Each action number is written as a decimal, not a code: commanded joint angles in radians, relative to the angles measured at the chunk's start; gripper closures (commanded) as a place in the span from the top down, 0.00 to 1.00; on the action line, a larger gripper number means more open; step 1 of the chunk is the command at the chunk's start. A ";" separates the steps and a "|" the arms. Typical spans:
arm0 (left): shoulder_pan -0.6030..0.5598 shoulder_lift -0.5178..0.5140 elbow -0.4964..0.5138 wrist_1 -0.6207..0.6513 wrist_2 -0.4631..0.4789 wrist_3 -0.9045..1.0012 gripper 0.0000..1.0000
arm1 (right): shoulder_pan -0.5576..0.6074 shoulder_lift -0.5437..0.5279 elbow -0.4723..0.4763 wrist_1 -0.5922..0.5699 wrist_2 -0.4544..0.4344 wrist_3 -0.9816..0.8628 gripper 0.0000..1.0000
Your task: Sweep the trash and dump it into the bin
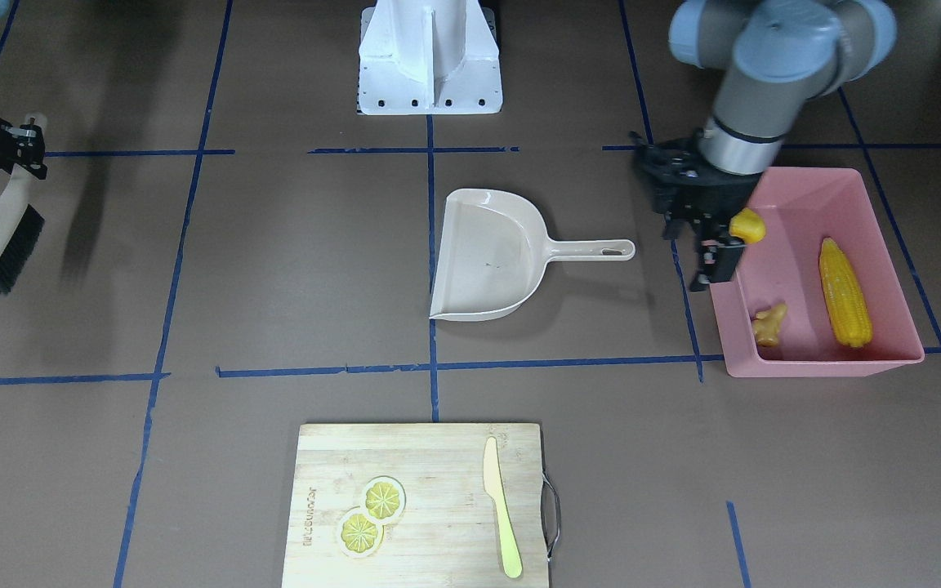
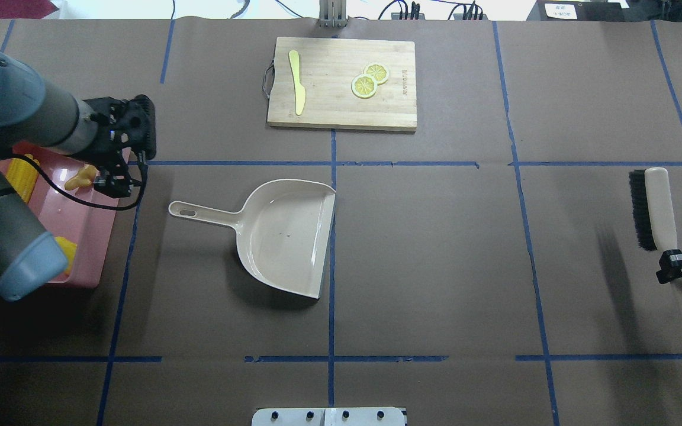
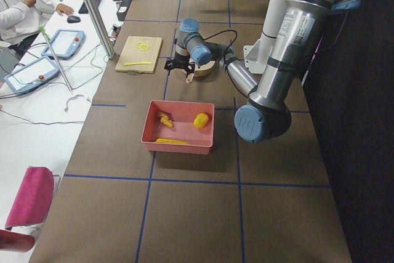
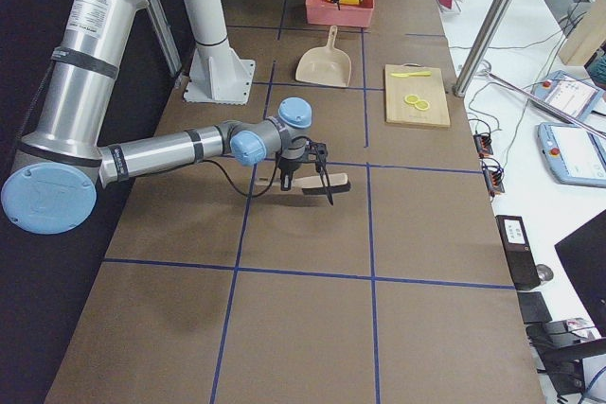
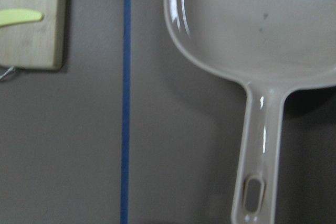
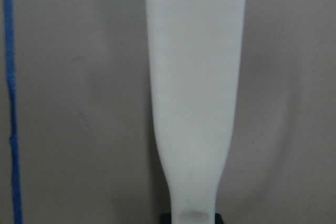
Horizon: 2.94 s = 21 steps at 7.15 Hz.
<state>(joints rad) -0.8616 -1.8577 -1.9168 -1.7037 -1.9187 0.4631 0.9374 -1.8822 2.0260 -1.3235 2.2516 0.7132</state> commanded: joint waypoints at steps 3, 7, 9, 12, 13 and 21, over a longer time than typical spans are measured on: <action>-0.212 0.110 -0.004 -0.005 -0.100 0.045 0.99 | 0.001 0.075 -0.134 0.000 0.152 -0.063 0.14; -0.243 0.135 -0.007 -0.010 -0.102 0.046 0.99 | 0.001 0.083 -0.155 0.003 0.146 -0.067 0.38; -0.243 0.135 -0.004 -0.010 -0.098 0.046 0.99 | 0.000 0.083 -0.161 0.003 0.145 -0.067 0.39; -0.278 0.135 0.005 -0.011 -0.101 0.084 0.99 | 0.079 0.057 -0.071 0.003 0.122 -0.067 1.00; -0.325 0.153 0.007 -0.011 -0.109 0.088 0.99 | 0.189 0.039 -0.038 0.000 0.121 -0.083 1.00; -0.614 0.208 0.232 0.055 -0.503 -0.419 1.00 | 0.555 0.123 -0.067 -0.355 0.125 -0.578 1.00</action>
<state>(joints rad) -1.4446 -1.6591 -1.6857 -1.6639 -2.3974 0.0997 1.4728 -1.7684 1.9619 -1.6481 2.3745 0.1731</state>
